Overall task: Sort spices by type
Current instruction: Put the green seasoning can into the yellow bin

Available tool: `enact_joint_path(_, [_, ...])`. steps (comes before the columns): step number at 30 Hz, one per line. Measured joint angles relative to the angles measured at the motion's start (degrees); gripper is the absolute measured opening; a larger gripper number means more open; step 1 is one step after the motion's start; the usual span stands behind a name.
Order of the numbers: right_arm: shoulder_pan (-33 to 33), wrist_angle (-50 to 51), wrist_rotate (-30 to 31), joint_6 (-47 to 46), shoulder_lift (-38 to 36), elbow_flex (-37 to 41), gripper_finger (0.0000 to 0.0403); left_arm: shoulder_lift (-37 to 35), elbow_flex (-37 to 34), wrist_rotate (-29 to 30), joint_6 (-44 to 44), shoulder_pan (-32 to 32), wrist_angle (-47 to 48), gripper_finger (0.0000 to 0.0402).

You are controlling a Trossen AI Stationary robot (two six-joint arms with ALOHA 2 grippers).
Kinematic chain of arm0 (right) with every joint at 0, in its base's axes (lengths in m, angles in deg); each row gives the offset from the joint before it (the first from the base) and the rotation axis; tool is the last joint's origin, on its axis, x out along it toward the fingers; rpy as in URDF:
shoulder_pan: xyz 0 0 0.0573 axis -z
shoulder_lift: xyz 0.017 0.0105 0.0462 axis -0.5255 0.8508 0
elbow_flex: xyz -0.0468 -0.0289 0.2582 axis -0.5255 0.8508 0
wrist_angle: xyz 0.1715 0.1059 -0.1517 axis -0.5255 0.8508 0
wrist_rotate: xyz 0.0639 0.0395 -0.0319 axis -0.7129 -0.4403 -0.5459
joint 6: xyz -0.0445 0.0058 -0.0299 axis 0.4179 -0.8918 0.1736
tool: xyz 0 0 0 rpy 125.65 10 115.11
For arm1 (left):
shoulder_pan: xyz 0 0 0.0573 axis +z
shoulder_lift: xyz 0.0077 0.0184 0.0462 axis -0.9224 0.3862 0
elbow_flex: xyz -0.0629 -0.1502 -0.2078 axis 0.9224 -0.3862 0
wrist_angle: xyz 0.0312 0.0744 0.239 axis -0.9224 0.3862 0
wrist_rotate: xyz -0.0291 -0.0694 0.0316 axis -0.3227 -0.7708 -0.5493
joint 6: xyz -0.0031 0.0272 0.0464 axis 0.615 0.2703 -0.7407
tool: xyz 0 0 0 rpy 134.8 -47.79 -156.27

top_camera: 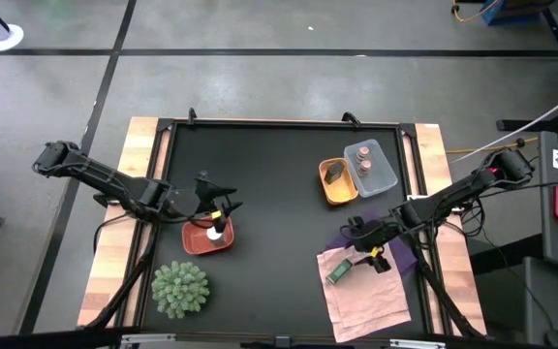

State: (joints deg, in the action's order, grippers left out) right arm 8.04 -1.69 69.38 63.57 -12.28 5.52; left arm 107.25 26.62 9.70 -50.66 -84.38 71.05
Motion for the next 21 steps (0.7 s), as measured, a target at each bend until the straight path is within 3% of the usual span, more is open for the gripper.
enact_joint_path(21, [0.00, -4.12, -1.47, 3.20, 0.74, -0.04, 0.0287, 0.00, 0.00, 0.00, -0.43, 0.01, 0.02, 0.0211])
